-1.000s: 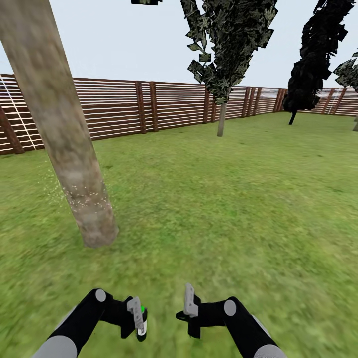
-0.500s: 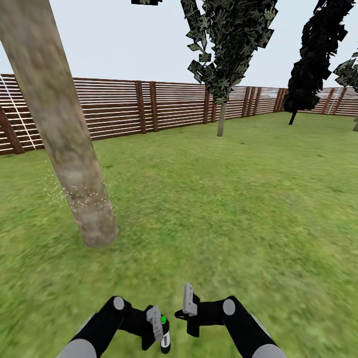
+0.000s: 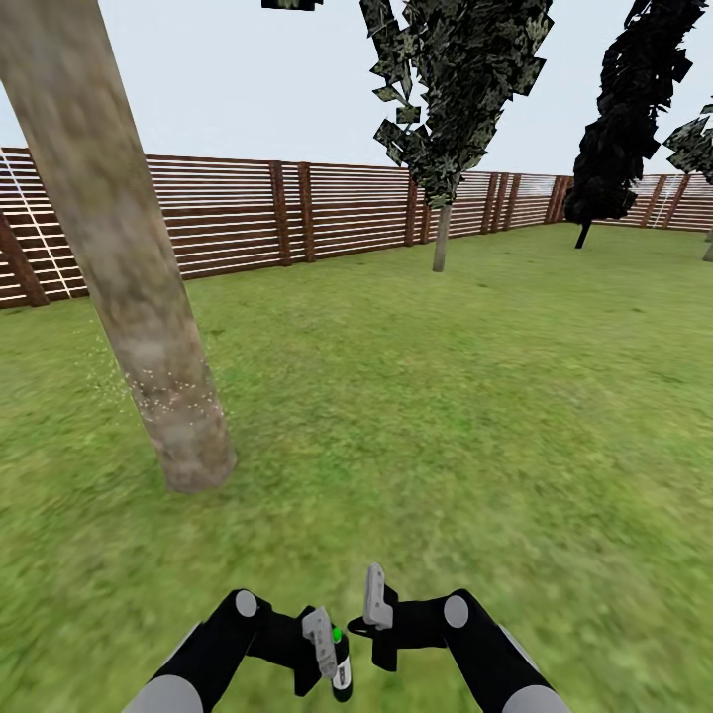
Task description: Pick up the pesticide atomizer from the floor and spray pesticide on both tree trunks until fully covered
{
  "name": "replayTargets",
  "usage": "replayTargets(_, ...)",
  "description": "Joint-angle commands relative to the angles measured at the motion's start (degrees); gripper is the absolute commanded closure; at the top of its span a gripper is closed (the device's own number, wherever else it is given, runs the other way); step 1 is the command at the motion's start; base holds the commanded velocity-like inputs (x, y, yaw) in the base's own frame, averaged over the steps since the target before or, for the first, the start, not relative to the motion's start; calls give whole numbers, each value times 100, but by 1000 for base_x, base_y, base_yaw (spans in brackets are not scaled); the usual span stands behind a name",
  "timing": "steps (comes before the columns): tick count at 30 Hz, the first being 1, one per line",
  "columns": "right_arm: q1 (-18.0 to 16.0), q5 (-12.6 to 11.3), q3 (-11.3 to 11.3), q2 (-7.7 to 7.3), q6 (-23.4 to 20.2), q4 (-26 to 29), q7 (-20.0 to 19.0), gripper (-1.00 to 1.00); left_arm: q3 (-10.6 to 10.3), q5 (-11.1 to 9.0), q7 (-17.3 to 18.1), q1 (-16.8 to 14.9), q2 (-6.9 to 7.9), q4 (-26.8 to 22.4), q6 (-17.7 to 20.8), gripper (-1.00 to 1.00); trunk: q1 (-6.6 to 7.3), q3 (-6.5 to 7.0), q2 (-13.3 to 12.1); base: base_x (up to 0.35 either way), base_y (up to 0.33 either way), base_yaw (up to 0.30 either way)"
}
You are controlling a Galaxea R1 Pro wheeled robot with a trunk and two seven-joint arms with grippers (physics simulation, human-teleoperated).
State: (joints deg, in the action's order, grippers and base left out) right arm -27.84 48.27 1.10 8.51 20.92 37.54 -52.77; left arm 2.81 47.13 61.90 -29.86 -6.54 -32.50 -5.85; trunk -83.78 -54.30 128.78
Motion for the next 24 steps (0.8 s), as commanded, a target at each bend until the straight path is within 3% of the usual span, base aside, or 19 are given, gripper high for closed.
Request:
replayTargets(1,-2,42,-4,2,26,8,-5,100,33,54,15,-2,-12,-9,-63,100,1,-5,2,0,0,0)
replayTargets(10,-2,42,-4,2,26,8,-5,100,28,34,15,-7,-154,-11,-59,100,1,-5,2,0,0,0)
replayTargets(14,-2,42,-4,2,25,8,-5,100,26,-174,19,-9,-158,-11,-65,100,1,-5,2,0,0,0)
replayTargets(19,-2,42,-4,2,26,8,-5,100,12,-136,12,-8,-94,-2,-59,100,1,-5,2,0,0,0)
replayTargets(21,-2,42,-4,2,26,8,-5,100,3,-104,-32,0,41,0,-57,100,1,-5,2,0,0,0)
replayTargets(24,-2,42,-4,2,26,8,-5,100,0,69,-53,38,425,0,-56,100,1,-5,2,0,0,0)
